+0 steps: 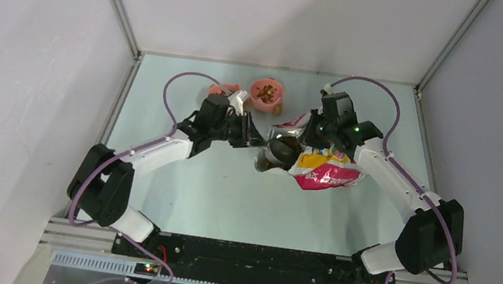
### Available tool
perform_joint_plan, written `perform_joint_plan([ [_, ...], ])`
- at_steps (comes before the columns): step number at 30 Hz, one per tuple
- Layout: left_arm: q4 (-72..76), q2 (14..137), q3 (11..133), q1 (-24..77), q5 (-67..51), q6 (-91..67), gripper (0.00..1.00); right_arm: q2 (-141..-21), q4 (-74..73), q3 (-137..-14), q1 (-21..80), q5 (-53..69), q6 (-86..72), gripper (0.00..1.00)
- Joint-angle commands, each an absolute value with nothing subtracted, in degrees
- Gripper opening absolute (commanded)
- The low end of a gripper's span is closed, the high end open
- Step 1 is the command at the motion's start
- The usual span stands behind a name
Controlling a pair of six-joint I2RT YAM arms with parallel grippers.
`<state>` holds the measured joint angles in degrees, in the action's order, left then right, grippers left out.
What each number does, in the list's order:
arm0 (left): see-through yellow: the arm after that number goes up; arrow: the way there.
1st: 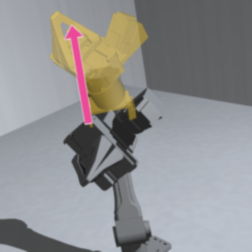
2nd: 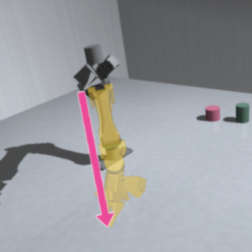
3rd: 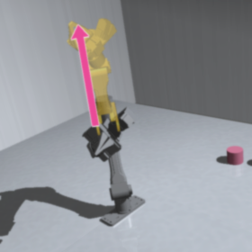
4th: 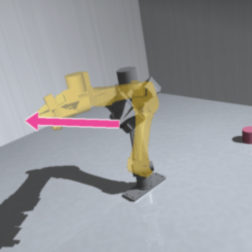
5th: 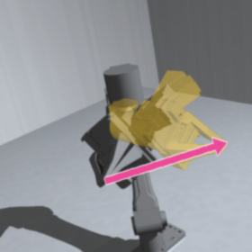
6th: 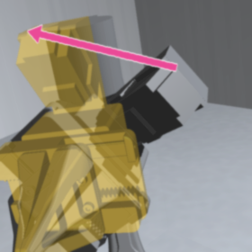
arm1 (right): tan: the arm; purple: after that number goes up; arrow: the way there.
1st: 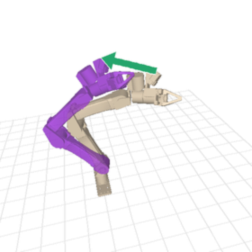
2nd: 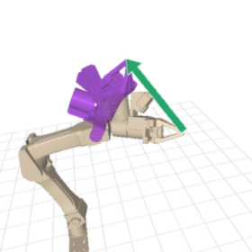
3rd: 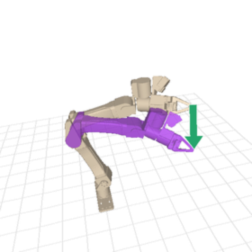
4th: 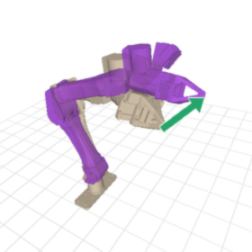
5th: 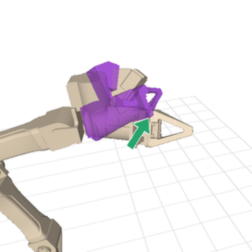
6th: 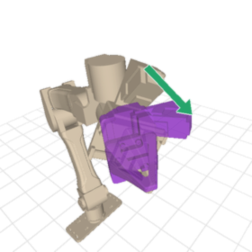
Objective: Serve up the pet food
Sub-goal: Collect the pet food from the pet food bag.
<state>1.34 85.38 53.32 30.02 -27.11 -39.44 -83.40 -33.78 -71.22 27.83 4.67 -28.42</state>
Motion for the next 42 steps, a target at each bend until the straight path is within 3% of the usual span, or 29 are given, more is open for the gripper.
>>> perform_joint_plan([
  [1, 0.38, 84.21, 56.06, 30.05, -26.67, -38.31, 0.0, -79.92, -35.93, -70.93, 26.67, 3.2, -27.57, 0.0],
  [14, 4.11, 69.13, 49.65, 34.07, -1.42, -35.97, 0.0, -78.51, -35.47, -70.93, 28.42, 2.58, -26.12, 0.0],
  [26, -3.68, 78.95, 56.48, 45.49, 12.76, -30.45, 0.0, -76.98, -38.38, -72.14, 32.67, -7.15, -23.99, 0.0],
  [35, 14.64, 84.22, 52.28, 46.43, 9.46, -32.67, 0.0, -77.61, -39.72, -71.55, 32.04, -6.41, -25.2, 0.0],
  [42, 28.1, 76.17, 39.9, 46.39, 12.16, -32.13, 0.0, -77.86, -38.97, -70.98, 30.14, -3.51, -26.18, 0.0],
])
